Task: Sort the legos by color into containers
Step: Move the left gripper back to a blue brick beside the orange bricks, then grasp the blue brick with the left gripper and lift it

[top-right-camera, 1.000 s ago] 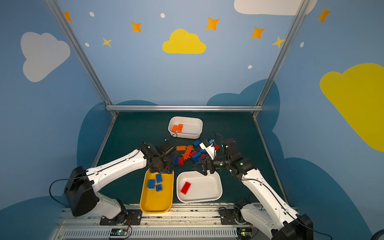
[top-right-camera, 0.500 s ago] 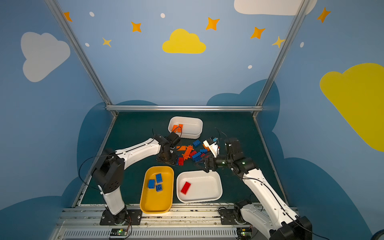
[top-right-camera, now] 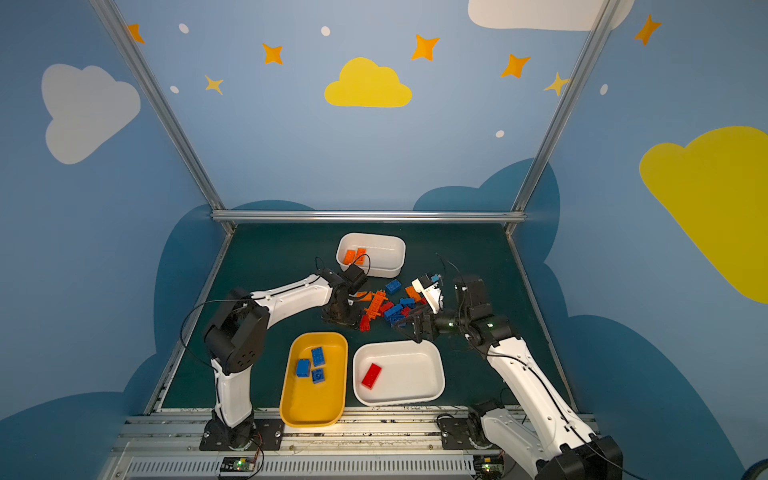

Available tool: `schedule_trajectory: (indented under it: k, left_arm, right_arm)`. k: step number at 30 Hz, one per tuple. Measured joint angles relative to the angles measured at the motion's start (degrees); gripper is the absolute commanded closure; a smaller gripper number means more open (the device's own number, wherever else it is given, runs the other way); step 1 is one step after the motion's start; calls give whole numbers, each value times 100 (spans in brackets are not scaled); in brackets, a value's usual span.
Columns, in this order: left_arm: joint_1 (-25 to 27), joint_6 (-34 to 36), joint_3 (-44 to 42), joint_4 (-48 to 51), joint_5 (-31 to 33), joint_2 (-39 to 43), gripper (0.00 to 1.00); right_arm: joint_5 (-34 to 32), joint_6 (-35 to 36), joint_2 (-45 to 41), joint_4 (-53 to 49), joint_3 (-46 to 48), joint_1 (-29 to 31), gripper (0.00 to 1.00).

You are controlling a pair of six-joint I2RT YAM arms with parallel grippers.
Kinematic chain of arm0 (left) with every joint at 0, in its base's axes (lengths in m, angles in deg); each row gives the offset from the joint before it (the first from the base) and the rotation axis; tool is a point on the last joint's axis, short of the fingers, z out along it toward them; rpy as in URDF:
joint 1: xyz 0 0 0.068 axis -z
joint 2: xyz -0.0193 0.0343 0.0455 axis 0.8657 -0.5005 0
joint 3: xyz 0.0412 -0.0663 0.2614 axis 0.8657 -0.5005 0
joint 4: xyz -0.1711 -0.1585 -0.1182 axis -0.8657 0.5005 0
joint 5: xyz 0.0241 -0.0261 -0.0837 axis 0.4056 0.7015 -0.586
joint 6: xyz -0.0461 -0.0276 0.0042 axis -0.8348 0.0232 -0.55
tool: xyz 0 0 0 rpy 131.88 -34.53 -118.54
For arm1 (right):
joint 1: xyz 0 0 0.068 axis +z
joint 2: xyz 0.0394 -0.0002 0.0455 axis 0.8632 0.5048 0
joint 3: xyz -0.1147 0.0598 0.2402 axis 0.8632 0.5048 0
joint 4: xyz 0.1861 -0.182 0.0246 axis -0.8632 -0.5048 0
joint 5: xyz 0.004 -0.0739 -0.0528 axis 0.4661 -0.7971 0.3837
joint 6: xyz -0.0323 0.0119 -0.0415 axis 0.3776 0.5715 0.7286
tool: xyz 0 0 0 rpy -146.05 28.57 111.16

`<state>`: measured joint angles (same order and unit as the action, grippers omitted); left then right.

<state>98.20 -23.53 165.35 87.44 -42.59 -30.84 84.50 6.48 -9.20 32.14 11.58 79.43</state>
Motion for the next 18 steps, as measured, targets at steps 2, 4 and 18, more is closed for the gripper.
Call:
schedule_trajectory:
  k: [2,4,18]
  left_arm:
    - [-17,-20,55,-20,-24,-13,26]
    - [-28,-59,68,-68,-83,-15,26]
    - [-127,-649,203,-173,-105,-337,33]
  right_arm:
    - [20,2,0,-11,-2,-20,11]
    - [42,0,0,-11,-4,-31,11]
    - [107,0,-33,-52,-9,-83,11]
